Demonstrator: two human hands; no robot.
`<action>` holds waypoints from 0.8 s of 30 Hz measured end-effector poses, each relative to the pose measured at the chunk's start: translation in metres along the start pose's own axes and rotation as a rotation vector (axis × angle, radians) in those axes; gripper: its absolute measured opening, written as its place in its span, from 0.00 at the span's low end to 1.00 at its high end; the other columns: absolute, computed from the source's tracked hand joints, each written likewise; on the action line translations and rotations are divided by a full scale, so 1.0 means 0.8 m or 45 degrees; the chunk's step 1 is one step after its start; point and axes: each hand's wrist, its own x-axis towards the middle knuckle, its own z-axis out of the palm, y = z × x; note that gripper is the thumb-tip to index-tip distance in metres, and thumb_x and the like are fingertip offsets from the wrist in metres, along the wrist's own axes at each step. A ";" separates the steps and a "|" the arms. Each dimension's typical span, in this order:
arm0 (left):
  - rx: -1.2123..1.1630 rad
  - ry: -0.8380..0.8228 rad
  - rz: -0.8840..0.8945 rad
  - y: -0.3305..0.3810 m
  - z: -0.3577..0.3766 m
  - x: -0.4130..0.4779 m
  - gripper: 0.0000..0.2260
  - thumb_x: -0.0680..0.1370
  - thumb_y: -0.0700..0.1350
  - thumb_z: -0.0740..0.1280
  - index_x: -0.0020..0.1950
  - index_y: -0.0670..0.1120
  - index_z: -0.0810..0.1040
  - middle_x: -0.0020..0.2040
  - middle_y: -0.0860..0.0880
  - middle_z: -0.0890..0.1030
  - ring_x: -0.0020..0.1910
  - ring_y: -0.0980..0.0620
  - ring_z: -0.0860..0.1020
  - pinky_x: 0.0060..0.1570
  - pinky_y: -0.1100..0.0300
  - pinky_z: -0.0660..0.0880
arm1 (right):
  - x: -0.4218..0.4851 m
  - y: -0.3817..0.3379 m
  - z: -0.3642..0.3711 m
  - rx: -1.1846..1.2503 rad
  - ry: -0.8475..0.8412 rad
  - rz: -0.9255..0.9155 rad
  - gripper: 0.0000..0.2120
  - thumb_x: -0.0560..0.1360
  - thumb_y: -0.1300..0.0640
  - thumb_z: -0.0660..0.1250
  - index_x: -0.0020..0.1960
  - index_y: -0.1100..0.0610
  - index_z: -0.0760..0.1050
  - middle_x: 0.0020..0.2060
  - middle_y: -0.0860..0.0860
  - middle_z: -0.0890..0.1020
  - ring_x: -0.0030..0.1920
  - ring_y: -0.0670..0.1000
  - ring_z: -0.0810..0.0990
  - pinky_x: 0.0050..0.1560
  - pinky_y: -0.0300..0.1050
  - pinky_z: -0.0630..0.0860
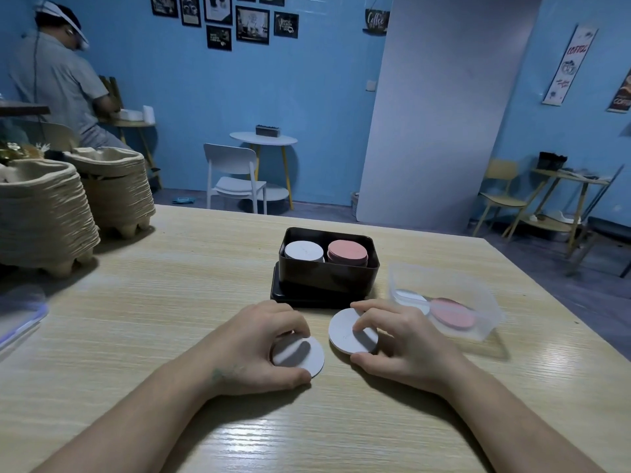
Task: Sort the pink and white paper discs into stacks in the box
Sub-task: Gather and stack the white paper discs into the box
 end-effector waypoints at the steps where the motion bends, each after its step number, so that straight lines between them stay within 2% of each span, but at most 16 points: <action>1: -0.023 0.020 0.002 0.000 -0.001 0.001 0.19 0.70 0.63 0.76 0.56 0.57 0.78 0.51 0.62 0.77 0.53 0.62 0.74 0.52 0.63 0.74 | 0.000 0.000 0.001 -0.003 0.000 0.001 0.16 0.70 0.36 0.72 0.50 0.44 0.79 0.69 0.42 0.78 0.66 0.38 0.77 0.61 0.42 0.77; 5: -0.174 0.198 0.077 0.000 0.001 0.005 0.17 0.71 0.58 0.77 0.53 0.52 0.78 0.50 0.59 0.79 0.51 0.56 0.78 0.47 0.55 0.78 | 0.002 -0.002 0.004 0.005 -0.023 -0.043 0.15 0.71 0.38 0.73 0.51 0.46 0.79 0.69 0.44 0.79 0.67 0.37 0.76 0.61 0.38 0.76; 9: -0.063 0.282 0.123 0.003 0.011 0.010 0.18 0.73 0.62 0.74 0.55 0.54 0.76 0.57 0.59 0.79 0.57 0.56 0.77 0.51 0.56 0.79 | 0.007 -0.013 0.009 0.049 -0.040 -0.119 0.15 0.72 0.38 0.75 0.51 0.46 0.79 0.67 0.45 0.80 0.67 0.39 0.77 0.61 0.41 0.77; 12: 0.024 0.372 0.163 0.003 0.016 0.014 0.18 0.73 0.62 0.73 0.55 0.54 0.75 0.59 0.57 0.79 0.58 0.54 0.77 0.52 0.56 0.80 | 0.010 -0.019 0.010 0.127 -0.036 -0.137 0.15 0.72 0.40 0.76 0.49 0.44 0.73 0.63 0.45 0.82 0.63 0.42 0.80 0.56 0.47 0.80; 14: 0.047 0.416 0.183 0.003 0.016 0.017 0.18 0.73 0.61 0.74 0.54 0.54 0.73 0.59 0.55 0.80 0.58 0.53 0.78 0.52 0.55 0.81 | 0.010 -0.021 0.011 0.217 -0.052 -0.089 0.18 0.71 0.41 0.77 0.48 0.42 0.68 0.63 0.43 0.83 0.61 0.44 0.82 0.54 0.50 0.81; 18: 0.041 0.434 0.226 0.005 0.022 0.020 0.19 0.71 0.58 0.78 0.52 0.53 0.72 0.60 0.53 0.81 0.60 0.55 0.78 0.54 0.60 0.80 | 0.011 -0.022 0.017 0.302 -0.059 -0.048 0.22 0.71 0.42 0.78 0.54 0.46 0.69 0.50 0.43 0.82 0.49 0.50 0.83 0.49 0.55 0.80; 21: 0.046 0.428 0.261 0.005 0.025 0.024 0.21 0.70 0.56 0.81 0.51 0.54 0.72 0.60 0.54 0.80 0.59 0.55 0.78 0.53 0.61 0.79 | 0.010 -0.023 0.016 0.309 -0.028 -0.057 0.24 0.70 0.42 0.79 0.57 0.43 0.68 0.49 0.39 0.80 0.51 0.47 0.82 0.52 0.50 0.81; 24: 0.036 0.434 0.284 0.003 0.026 0.023 0.18 0.72 0.58 0.78 0.52 0.53 0.73 0.61 0.54 0.81 0.60 0.54 0.78 0.52 0.60 0.81 | 0.010 -0.024 0.015 0.322 -0.007 -0.066 0.24 0.71 0.41 0.79 0.58 0.41 0.69 0.51 0.36 0.80 0.54 0.45 0.82 0.54 0.47 0.81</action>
